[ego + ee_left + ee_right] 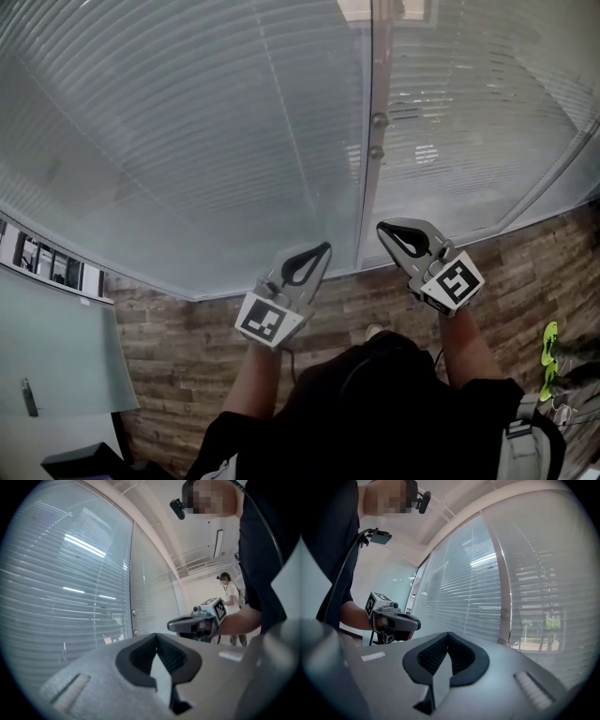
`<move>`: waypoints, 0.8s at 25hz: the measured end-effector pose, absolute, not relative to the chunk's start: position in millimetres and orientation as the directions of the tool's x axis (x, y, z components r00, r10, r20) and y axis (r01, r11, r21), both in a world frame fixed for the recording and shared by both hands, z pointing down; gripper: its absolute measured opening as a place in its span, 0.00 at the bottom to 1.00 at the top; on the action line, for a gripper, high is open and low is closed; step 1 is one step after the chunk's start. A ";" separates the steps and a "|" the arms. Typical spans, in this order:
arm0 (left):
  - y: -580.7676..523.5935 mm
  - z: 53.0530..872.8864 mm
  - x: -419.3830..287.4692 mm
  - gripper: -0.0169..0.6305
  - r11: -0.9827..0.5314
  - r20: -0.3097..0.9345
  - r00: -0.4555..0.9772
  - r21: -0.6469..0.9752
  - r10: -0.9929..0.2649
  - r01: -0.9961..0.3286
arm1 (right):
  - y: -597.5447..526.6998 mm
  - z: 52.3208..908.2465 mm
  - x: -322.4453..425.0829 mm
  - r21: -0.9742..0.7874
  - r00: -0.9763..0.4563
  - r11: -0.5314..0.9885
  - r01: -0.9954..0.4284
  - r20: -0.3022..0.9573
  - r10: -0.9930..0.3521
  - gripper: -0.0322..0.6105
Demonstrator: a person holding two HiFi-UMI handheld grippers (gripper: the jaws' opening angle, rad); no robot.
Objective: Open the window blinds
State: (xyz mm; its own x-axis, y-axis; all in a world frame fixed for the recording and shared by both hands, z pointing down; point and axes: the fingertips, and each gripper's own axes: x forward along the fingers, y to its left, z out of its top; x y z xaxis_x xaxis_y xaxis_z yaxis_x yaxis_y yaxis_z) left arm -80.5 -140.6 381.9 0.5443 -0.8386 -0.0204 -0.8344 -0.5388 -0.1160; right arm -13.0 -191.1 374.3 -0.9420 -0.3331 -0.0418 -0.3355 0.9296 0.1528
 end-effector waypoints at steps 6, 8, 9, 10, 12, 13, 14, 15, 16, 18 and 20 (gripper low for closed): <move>-170.0 372.0 -71.0 0.03 -0.510 -0.025 0.517 -0.129 -0.856 -0.850 | -218.8 361.7 -6.8 0.170 -0.956 0.940 -0.294 -0.057 -0.289 0.06; -179.9 369.6 -64.8 0.03 -0.506 -0.025 0.513 -0.130 -0.858 -0.853 | -227.4 359.7 -1.7 0.170 -0.959 0.943 -0.285 -0.058 -0.279 0.06; -184.7 368.3 -62.9 0.03 -0.505 -0.024 0.512 -0.131 -0.859 -0.853 | -232.0 358.0 -0.2 0.173 -0.959 0.944 -0.282 -0.060 -0.276 0.06; -189.0 366.8 -62.0 0.03 -0.504 -0.022 0.510 -0.132 -0.860 -0.854 | -236.4 355.8 0.4 0.176 -0.960 0.943 -0.281 -0.063 -0.274 0.06; -195.9 364.0 -60.8 0.03 -0.501 -0.021 0.508 -0.133 -0.861 -0.855 | -243.1 353.1 1.5 0.179 -0.960 0.944 -0.279 -0.064 -0.271 0.06; -198.7 363.1 -59.5 0.03 -0.500 -0.021 0.507 -0.132 -0.862 -0.856 | -245.6 353.2 3.0 0.178 -0.961 0.944 -0.277 -0.061 -0.270 0.06; -201.4 362.9 -57.5 0.03 -0.500 -0.020 0.506 -0.132 -0.862 -0.856 | -248.0 354.1 5.2 0.175 -0.961 0.945 -0.276 -0.057 -0.270 0.06; -204.1 363.4 -54.7 0.03 -0.500 -0.019 0.506 -0.135 -0.862 -0.856 | -250.8 355.2 8.0 0.174 -0.961 0.945 -0.276 -0.055 -0.271 0.06; -206.9 364.6 -51.4 0.03 -0.500 -0.017 0.507 -0.138 -0.862 -0.855 | -254.4 356.1 11.2 0.176 -0.961 0.944 -0.278 -0.056 -0.272 0.06; -212.9 368.5 -44.9 0.03 -0.502 -0.012 0.508 -0.142 -0.861 -0.853 | -261.8 359.5 17.2 0.178 -0.960 0.943 -0.281 -0.057 -0.275 0.06; -218.6 371.1 -41.5 0.03 -0.504 -0.006 0.510 -0.143 -0.860 -0.852 | -268.1 362.4 20.2 0.174 -0.959 0.943 -0.285 -0.055 -0.279 0.06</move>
